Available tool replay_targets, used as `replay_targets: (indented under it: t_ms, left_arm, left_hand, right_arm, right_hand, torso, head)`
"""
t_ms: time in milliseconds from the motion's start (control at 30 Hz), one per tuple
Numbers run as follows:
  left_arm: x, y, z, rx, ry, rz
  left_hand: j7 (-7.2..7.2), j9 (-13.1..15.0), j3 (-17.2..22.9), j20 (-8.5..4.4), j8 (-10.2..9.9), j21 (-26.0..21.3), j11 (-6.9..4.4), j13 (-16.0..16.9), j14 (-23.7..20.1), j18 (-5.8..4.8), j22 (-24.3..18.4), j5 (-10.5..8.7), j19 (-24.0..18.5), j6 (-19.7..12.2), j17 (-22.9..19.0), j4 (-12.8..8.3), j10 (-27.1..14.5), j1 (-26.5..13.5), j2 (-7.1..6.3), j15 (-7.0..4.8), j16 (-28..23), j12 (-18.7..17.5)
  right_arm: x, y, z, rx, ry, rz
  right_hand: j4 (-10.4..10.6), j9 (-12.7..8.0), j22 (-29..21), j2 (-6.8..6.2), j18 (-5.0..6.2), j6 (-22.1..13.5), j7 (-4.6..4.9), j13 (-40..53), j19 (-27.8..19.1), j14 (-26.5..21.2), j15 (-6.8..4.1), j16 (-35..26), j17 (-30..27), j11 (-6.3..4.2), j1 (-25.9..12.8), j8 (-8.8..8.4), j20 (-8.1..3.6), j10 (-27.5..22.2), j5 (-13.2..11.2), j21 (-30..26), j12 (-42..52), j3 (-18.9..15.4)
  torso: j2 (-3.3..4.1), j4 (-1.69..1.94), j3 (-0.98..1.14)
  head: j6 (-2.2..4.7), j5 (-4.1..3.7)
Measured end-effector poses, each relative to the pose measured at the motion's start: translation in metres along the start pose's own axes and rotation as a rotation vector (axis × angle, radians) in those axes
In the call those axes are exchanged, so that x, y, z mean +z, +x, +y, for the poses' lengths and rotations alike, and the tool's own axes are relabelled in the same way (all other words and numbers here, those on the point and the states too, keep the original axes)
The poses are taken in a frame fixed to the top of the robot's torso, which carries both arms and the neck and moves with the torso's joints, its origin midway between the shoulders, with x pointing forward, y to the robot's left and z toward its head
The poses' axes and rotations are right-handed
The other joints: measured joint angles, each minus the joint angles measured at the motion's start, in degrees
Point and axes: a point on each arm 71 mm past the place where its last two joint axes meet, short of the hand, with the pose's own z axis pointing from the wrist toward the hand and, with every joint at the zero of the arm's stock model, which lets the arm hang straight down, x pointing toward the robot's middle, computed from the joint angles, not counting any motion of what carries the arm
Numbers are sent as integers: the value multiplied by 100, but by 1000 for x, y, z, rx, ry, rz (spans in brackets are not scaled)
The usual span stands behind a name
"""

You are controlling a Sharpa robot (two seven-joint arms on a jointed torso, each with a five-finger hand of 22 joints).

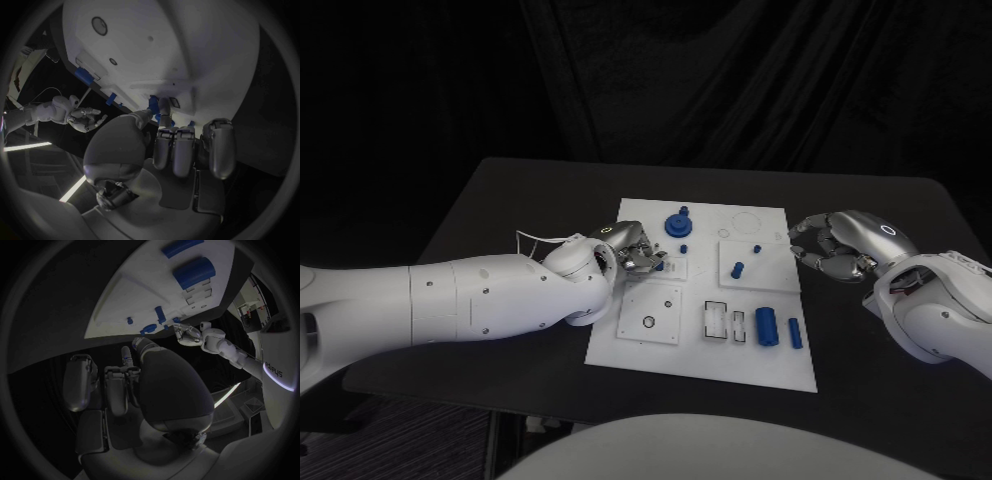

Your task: Assemble the parts on the task board

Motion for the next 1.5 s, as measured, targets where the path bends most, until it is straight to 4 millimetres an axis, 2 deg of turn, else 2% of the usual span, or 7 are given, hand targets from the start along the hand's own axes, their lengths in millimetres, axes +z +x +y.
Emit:
replay_targets:
  t_ms: [733, 967, 1100, 1200, 1367, 1500]
  left_arm:
    - [-1, 1, -1, -1, 24, 1]
    - [-1, 1, -1, -1, 30, 1]
    - [0, 1, -2, 1, 31, 2]
    - [1, 1, -2, 2, 30, 4]
    - [1, 2, -2, 6, 27, 10]
    - [1, 2, -2, 9, 26, 13]
  left_hand:
    - [-41, 17, -46, 0, 0, -21, -16, 0, 0, 0, -1, 28, 0, 64, 0, -45, -16, 33, 32, 0, 0, 0]
    - [-71, 111, -151, -21, 93, -21, -16, 0, 0, 1, -1, 28, -22, 113, 1, 17, -16, 48, 59, 0, 0, 0]
    - [-72, 167, -309, -21, 127, -21, -15, 0, 0, 1, -2, 28, -22, 113, 4, 28, -16, -115, 218, 0, 0, 0]
    - [-70, 188, -476, -21, 137, -21, -15, 0, 0, 1, -2, 20, -22, 112, 4, 36, -16, -363, 286, 0, 0, 0]
    - [-51, 211, -759, -21, 162, -21, -15, 0, 0, 0, -2, -129, -21, 92, 4, 38, -16, -745, 420, 0, 0, 0]
    - [-51, 230, -1019, -41, 195, -21, -15, 0, 0, 0, -2, -155, -2, 92, 4, 43, -16, -1044, 559, 0, 0, 0]
  right_arm:
    - [0, 1, 0, -1, 2, 2]
    - [0, 1, -1, -1, 2, 3]
    - [0, 1, -1, -1, 2, 4]
    - [0, 1, -1, -1, 3, 5]
    - [-1, 1, -1, -1, 5, 5]
    - [-1, 1, -1, -1, 5, 6]
  right_hand:
    - [0, -4, -1, 0, 0, 0, 0, 0, 0, 0, 0, 0, 0, 0, 0, 0, 0, 0, 22, 0, 0, 0]
    - [0, -4, -1, 0, 0, 0, 0, 0, 0, 0, 0, 0, 0, 0, 0, 0, 0, 0, 22, 0, 0, 0]
    - [0, -4, -1, 0, -1, 0, 0, 0, 0, 0, 0, 0, 0, 0, 0, 0, 0, 0, 22, 0, 0, 0]
    - [0, -4, -1, 0, 0, 0, 0, 0, 0, 0, 0, 0, 0, 0, 0, 0, 0, 0, 22, 0, 0, 0]
    - [0, -9, -1, 0, 0, 0, 0, 0, 0, 0, 0, 0, 0, 0, 0, 0, 0, 0, 22, 0, 0, 0]
    - [0, -9, -2, 0, 0, 0, 0, 0, 0, 0, 0, 0, 0, 0, 0, 0, 0, 0, 22, 0, 0, 0]
  torso:
    - [-5, -2, 2]
    - [-1, -2, 1]
    - [2, -2, 2]
    - [4, -3, 2]
    - [5, -6, 5]
    - [5, -7, 5]
  head:
    - [0, 6]
    - [0, 0]
    - [0, -5]
    - [0, -6]
    - [0, -7]
    - [0, -5]
